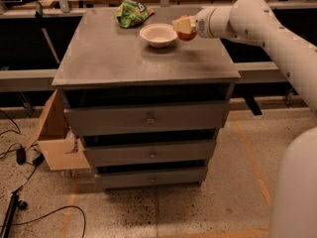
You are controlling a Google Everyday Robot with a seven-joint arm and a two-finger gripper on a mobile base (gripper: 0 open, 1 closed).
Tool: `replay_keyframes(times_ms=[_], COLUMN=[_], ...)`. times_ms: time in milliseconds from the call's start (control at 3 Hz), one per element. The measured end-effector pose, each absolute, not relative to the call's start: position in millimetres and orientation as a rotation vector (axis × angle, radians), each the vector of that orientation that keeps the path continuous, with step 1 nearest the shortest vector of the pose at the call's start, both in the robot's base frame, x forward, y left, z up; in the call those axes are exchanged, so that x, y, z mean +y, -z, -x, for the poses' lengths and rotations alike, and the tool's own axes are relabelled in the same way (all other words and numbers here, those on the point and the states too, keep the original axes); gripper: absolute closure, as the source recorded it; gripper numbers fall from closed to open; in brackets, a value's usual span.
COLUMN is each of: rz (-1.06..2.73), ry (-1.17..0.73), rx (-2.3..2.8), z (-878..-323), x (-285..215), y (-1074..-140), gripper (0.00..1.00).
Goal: Pick apple from paper bowl and place on counter
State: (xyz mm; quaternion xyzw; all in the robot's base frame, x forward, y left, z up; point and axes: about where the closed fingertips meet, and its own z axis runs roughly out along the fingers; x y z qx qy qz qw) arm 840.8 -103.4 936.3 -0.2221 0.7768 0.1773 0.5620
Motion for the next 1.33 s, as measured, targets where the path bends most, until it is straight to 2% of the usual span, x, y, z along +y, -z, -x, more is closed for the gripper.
replay_keyframes(times_ms=[333, 667, 1333], rz=[0.502, 0.504, 0.546], ry=[-0.436, -0.443, -0.454], rx=[1.842, 1.856, 1.893], z=[-830, -824, -826], x=[-100, -93, -67], y=[-927, -918, -881], gripper=[1.00, 0.82, 0.35])
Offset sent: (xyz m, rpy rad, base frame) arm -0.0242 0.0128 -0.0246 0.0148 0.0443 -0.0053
